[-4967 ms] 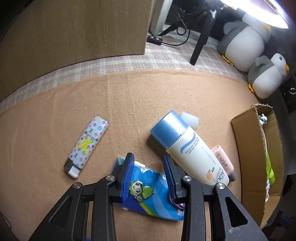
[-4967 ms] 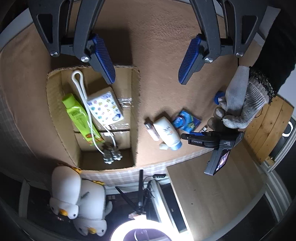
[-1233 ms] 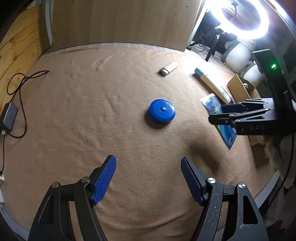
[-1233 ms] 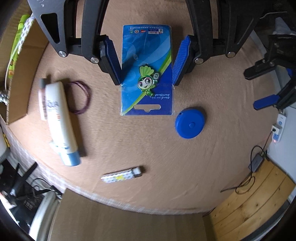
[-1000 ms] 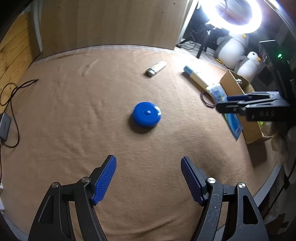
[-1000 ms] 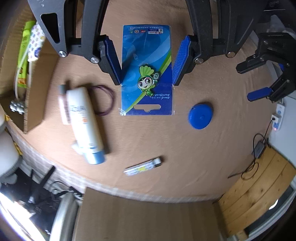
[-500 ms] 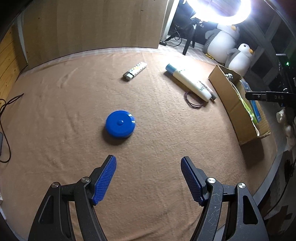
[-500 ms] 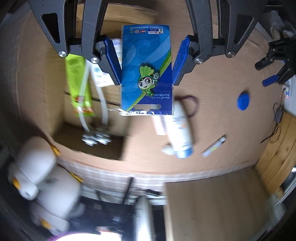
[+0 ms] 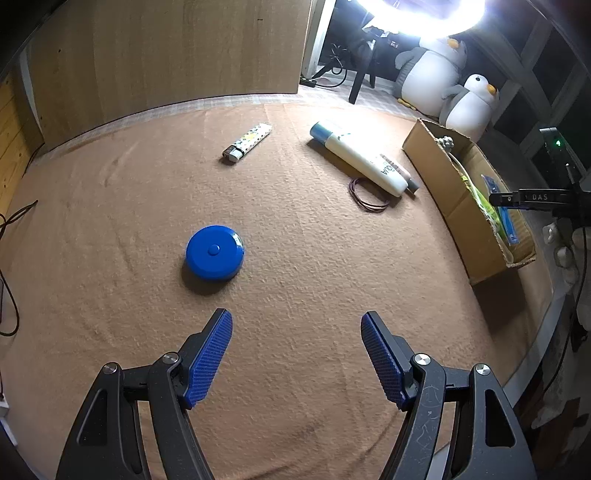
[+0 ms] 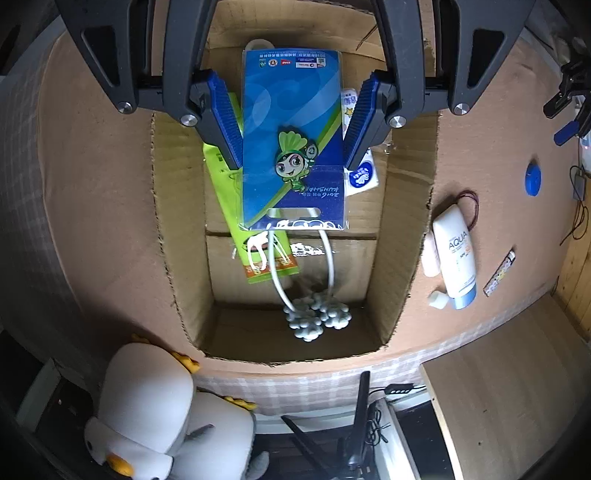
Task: Organize objects
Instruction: 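Carry the card pack with the right tool into the cardboard box and release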
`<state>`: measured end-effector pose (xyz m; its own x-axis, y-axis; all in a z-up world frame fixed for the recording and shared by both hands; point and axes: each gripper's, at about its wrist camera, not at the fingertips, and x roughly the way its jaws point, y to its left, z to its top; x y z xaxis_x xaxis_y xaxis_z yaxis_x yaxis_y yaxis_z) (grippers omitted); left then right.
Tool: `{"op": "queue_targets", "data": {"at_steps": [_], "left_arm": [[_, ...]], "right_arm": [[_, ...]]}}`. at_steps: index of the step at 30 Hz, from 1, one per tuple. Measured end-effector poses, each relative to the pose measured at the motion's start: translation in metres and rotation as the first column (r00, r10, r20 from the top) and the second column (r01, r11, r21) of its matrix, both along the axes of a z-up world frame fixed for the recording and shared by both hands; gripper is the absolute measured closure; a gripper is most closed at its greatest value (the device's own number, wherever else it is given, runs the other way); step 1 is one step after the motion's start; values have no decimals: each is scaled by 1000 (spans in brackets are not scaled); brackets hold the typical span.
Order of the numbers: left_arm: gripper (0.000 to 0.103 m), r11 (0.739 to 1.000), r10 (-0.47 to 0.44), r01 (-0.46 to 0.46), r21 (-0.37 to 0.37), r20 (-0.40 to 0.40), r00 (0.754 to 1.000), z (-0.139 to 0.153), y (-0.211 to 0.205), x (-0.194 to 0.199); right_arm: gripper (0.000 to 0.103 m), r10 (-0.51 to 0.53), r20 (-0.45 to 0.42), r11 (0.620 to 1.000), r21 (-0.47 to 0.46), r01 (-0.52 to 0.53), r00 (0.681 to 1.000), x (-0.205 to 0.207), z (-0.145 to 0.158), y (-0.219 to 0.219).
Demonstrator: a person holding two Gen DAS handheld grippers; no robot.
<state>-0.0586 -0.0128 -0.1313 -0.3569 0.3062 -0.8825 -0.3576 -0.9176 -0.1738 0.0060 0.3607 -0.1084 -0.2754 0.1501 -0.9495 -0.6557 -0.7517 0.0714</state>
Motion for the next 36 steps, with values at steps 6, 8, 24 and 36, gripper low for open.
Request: {"op": "queue_targets", "data": {"at_steps": [6, 8, 24, 36], "left_arm": [[28, 1000, -2, 2, -4, -3, 1000, 2, 0, 1], [28, 1000, -2, 2, -6, -3, 1000, 1, -1, 1], [28, 994, 100, -100, -51, -17, 995, 4, -46, -5], [28, 980, 185, -188, -62, -43, 982, 11, -89, -11]], "right_arm": [[37, -32, 10, 998, 49, 32, 999, 3, 3, 2], [37, -29, 5, 998, 52, 29, 1000, 2, 4, 1], [37, 53, -149, 996, 77, -42, 987, -21, 41, -54], [37, 222, -211, 975, 15, -224, 952, -81, 36, -119]]}}
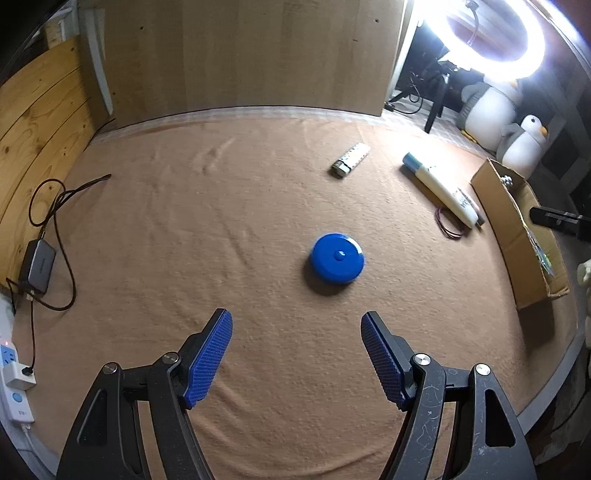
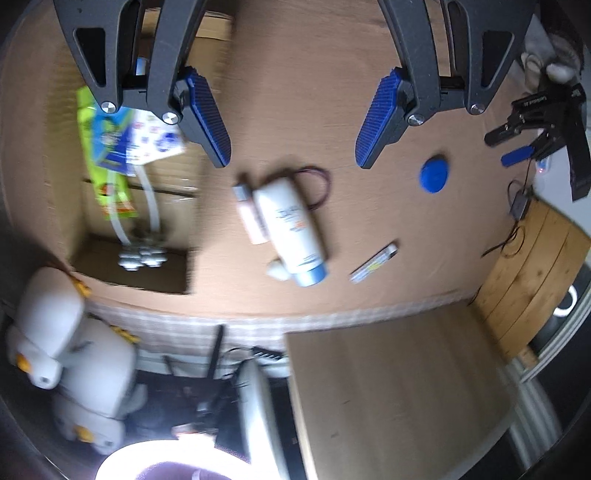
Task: Organize objects
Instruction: 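Carry the card pack with the right tool into the cardboard box and release, then move the right tool to the purple hair tie and lower onto it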
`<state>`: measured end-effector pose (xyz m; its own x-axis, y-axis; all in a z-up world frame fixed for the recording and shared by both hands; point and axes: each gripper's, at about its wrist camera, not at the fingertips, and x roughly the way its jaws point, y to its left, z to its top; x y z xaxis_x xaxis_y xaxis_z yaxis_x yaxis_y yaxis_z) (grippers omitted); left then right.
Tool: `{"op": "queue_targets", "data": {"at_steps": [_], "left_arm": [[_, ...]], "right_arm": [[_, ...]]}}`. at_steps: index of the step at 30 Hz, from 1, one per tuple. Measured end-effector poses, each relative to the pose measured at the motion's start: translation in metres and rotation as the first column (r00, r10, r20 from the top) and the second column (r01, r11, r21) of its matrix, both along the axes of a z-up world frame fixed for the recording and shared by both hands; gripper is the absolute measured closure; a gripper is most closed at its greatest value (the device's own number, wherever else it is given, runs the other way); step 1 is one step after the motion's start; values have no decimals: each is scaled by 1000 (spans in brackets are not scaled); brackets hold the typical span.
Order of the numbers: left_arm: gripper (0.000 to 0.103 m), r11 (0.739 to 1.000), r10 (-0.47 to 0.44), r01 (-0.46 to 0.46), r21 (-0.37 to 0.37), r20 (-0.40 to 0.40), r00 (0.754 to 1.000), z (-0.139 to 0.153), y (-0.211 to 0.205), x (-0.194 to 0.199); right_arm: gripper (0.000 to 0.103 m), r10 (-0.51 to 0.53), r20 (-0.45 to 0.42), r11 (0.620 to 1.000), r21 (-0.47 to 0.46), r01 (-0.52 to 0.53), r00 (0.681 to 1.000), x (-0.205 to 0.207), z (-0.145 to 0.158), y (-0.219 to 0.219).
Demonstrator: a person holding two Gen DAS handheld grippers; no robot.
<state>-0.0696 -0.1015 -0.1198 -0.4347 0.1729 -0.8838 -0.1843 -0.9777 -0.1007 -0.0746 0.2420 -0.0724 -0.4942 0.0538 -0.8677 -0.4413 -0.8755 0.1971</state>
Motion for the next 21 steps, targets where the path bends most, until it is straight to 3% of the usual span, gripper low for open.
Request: {"op": "queue_targets", "data": {"at_steps": [7, 11, 17, 21], "left_arm": [[28, 1000, 21, -21, 6, 6, 1000, -3, -11, 7], [28, 999, 36, -36, 11, 10, 999, -6, -18, 9], [28, 998, 54, -55, 15, 17, 998, -10, -27, 13], [28, 998, 66, -67, 19, 23, 998, -13, -31, 15]], "right_arm": [[37, 77, 48, 997, -29, -76, 996, -31, -24, -22], [44, 118, 85, 993, -34, -116, 989, -49, -36, -29], [45, 104, 95, 991, -90, -96, 990, -63, -51, -21], [53, 109, 119, 989, -111, -96, 987, -72, -59, -18]]}}
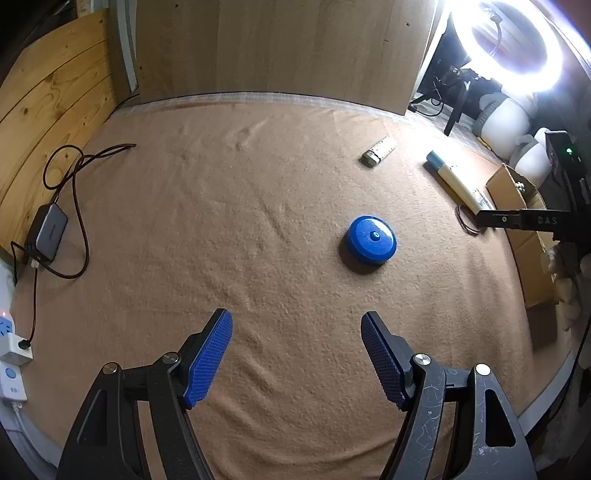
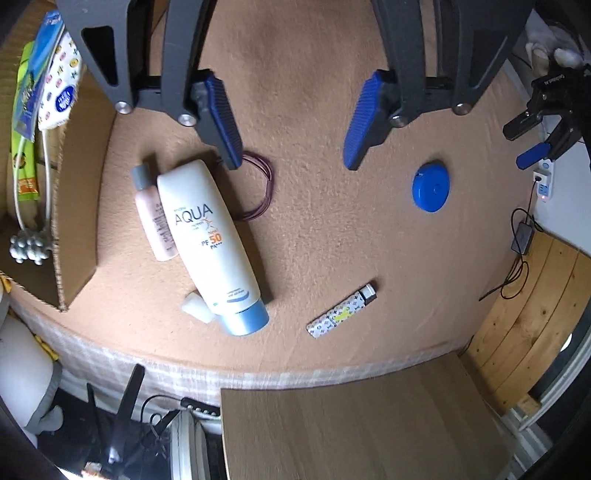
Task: Organize objects
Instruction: 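Move the right tool to the purple hair tie and lower onto it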
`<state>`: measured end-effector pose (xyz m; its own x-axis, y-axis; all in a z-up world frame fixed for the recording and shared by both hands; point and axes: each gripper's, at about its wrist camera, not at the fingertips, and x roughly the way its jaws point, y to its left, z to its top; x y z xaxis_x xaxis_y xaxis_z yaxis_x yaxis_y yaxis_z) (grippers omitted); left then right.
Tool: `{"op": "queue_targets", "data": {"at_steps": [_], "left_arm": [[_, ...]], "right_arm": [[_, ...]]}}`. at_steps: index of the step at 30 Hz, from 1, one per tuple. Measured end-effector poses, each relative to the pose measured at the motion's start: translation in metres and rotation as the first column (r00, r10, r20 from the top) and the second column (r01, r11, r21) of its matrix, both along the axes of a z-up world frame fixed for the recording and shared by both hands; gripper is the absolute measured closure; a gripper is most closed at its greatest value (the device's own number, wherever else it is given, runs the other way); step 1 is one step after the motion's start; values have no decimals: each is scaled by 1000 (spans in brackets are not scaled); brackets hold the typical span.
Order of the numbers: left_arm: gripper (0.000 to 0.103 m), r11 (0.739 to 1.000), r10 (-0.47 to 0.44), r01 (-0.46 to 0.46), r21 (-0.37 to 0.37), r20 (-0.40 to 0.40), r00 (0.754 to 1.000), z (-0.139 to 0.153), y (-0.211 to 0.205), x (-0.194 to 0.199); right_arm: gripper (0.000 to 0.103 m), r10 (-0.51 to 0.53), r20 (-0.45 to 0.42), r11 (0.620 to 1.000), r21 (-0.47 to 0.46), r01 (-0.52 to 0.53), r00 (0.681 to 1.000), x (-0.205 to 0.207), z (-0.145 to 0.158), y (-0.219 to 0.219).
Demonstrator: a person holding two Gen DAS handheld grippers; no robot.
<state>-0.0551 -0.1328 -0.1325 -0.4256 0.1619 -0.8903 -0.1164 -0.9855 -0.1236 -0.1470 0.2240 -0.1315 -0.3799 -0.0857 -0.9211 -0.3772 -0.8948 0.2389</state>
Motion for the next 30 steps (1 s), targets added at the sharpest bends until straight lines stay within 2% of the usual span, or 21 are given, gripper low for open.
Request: {"op": "queue_targets", "data": {"at_steps": [5, 13, 18, 30], "left_arm": [[28, 1000, 1, -1, 6, -2, 1000, -1, -1, 0], [28, 1000, 3, -3, 7, -2, 1000, 0, -1, 1], [28, 1000, 12, -12, 8, 2, 1000, -2, -3, 3], [28, 1000, 17, -17, 19, 6, 1000, -4, -7, 1]], "right_arm": [[54, 6, 35, 1000, -15, -5, 999, -13, -9, 4], [56, 14, 95, 1000, 18, -15, 995, -27, -22, 9], [67, 28, 134, 999, 25, -32, 991, -32, -32, 9], [70, 137, 128, 990, -39, -133, 982, -16, -34, -28]]}}
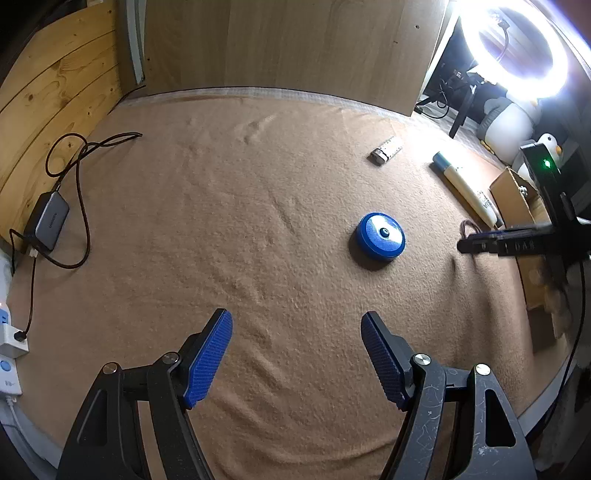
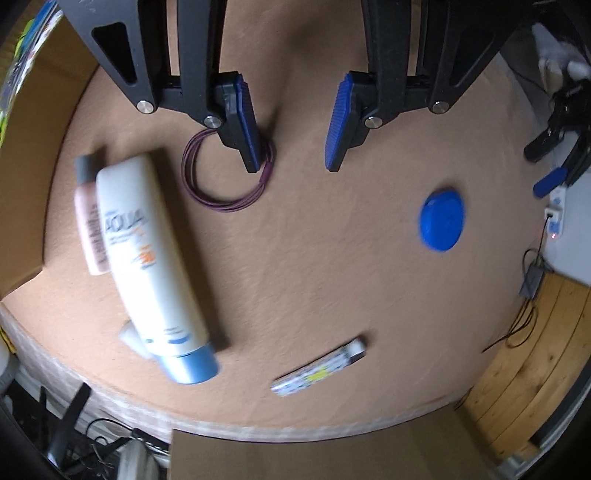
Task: Organize objects
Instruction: 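Move the right tool to the purple hair tie and lower onto it, then close the right tool on the hair tie while the left tool grasps the blue tape measure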
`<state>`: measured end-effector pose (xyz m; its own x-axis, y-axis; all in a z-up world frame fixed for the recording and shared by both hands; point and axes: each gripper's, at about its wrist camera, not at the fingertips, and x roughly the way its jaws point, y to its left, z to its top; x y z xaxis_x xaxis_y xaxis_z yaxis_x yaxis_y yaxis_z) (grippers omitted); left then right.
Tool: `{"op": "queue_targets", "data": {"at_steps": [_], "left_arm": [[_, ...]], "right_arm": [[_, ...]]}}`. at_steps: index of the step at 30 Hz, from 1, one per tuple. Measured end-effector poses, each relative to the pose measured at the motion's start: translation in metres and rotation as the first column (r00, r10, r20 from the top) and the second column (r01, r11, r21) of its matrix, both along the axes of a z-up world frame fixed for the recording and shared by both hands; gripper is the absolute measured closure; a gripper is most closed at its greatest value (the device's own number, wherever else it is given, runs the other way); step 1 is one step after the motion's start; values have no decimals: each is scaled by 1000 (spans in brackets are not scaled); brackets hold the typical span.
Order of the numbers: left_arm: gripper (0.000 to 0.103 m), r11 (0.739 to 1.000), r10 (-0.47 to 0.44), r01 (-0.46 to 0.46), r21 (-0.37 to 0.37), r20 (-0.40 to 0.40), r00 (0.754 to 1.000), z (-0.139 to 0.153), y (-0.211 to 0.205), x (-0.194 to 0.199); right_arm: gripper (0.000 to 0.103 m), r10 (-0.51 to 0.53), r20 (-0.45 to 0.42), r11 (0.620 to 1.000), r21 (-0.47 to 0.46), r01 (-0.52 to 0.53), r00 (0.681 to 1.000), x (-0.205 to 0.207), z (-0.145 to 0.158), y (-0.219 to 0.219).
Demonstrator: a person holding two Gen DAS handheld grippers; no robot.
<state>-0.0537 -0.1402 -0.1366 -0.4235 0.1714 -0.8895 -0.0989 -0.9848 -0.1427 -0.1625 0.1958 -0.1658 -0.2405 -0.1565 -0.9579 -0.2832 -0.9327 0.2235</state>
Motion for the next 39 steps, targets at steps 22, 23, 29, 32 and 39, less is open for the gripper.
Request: {"op": "queue_targets", "data": {"at_steps": [22, 23, 29, 32, 39], "left_arm": [[28, 986, -151, 152, -72, 23, 988, -23, 48, -35], [28, 983, -163, 164, -81, 25, 986, -25, 53, -39], [19, 969, -223, 225, -101, 29, 974, -36, 76, -53], [18, 967, -230, 232, -103, 31, 973, -41, 81, -61], [19, 969, -220, 222, -107, 26, 975, -47, 84, -80]], "right_arm": [[75, 0, -40, 991, 132, 5, 999, 58, 7, -36], [75, -21, -53, 991, 134, 28, 998, 61, 10, -33], [48, -43, -46, 983, 175, 50, 998, 72, 10, -21], [46, -1, -31, 979, 204, 7, 1000, 70, 8, -28], [45, 10, -26, 967, 255, -3, 1000, 50, 1, -41]]}}
